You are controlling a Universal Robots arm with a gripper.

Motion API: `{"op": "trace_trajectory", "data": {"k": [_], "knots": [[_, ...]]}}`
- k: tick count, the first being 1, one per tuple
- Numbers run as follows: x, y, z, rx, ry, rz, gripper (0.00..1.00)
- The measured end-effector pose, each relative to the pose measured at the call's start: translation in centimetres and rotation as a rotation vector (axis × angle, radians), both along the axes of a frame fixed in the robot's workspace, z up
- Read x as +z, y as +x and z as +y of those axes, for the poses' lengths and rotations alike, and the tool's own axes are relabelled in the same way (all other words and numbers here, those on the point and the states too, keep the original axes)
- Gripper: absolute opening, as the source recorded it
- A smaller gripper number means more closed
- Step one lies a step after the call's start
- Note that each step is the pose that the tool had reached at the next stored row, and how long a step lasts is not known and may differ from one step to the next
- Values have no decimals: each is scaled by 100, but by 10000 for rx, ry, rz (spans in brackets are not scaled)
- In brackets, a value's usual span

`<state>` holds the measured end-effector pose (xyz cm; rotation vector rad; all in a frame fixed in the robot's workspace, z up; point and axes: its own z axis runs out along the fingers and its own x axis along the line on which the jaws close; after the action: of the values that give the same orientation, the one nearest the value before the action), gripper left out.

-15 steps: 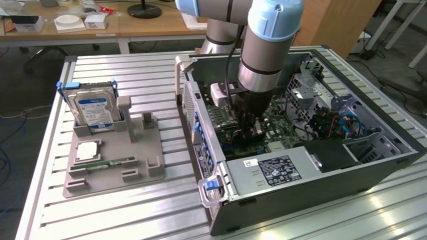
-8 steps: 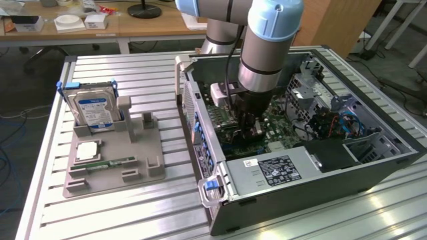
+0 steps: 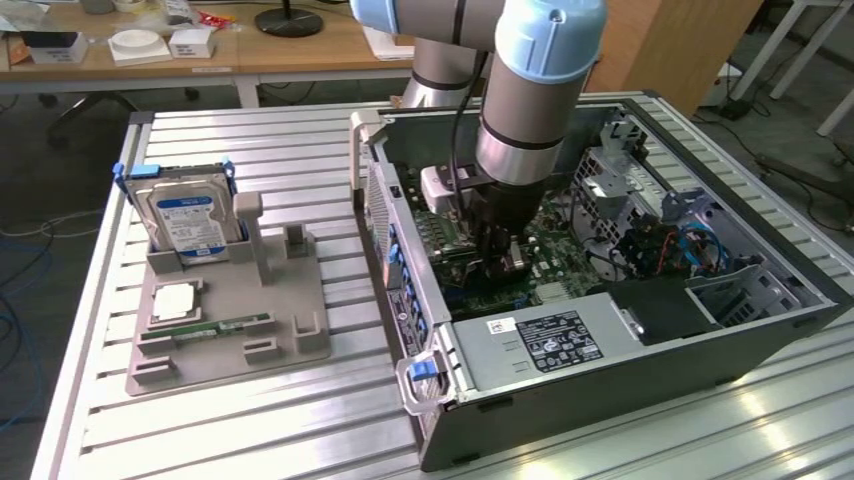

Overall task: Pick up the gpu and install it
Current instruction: 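Insert the gpu into the slot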

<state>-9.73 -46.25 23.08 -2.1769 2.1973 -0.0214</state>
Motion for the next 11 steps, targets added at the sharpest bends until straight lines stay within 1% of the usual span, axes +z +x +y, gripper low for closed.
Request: {"op": "trace_trajectory", "data": {"k": [1, 2, 3, 4, 7, 11], "knots": [[-1, -1, 1, -1, 6, 4, 26], [-17, -4, 5, -9, 46, -12, 27], [-8, -3, 3, -9, 20, -10, 27], [5, -2, 1, -6, 3, -2, 32], [34, 0, 0, -1, 4, -3, 32], [119, 1, 0, 1, 1, -19, 32]]}}
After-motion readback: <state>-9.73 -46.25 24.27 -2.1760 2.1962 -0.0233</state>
